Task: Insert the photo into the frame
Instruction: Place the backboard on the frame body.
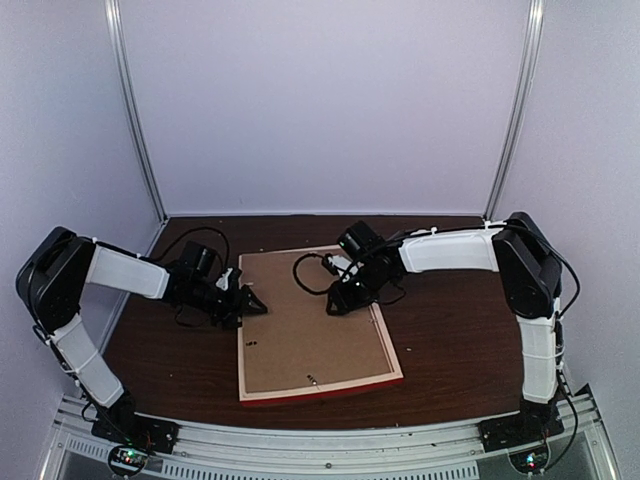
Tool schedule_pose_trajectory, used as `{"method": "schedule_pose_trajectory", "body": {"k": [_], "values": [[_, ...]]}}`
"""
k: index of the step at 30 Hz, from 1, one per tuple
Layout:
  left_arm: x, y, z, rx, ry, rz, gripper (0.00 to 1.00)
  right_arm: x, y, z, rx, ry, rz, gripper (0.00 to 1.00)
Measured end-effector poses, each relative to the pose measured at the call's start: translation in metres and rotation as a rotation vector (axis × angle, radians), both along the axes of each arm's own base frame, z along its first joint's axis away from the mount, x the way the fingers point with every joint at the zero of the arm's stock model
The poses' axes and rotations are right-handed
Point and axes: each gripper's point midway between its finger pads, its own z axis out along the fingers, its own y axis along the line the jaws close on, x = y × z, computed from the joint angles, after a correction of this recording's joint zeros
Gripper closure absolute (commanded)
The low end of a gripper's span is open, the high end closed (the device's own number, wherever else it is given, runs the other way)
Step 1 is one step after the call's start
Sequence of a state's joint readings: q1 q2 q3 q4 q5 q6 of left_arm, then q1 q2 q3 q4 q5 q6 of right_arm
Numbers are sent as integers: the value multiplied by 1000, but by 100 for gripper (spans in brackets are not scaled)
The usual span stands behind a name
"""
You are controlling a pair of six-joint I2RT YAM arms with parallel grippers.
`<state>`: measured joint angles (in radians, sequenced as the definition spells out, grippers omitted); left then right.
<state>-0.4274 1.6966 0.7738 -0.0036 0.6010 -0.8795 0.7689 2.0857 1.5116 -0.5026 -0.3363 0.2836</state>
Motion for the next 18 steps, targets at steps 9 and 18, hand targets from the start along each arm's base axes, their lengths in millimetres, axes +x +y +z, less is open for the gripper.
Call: {"method": "schedule_pose_trajectory", "body": {"k": [9, 18], "values": [[-2, 3, 1, 37, -3, -26, 35, 1, -1, 0, -2, 0, -2, 56], [-4, 0, 1, 48, -1, -37, 32, 0, -2, 0, -9, -2, 9, 55]]}}
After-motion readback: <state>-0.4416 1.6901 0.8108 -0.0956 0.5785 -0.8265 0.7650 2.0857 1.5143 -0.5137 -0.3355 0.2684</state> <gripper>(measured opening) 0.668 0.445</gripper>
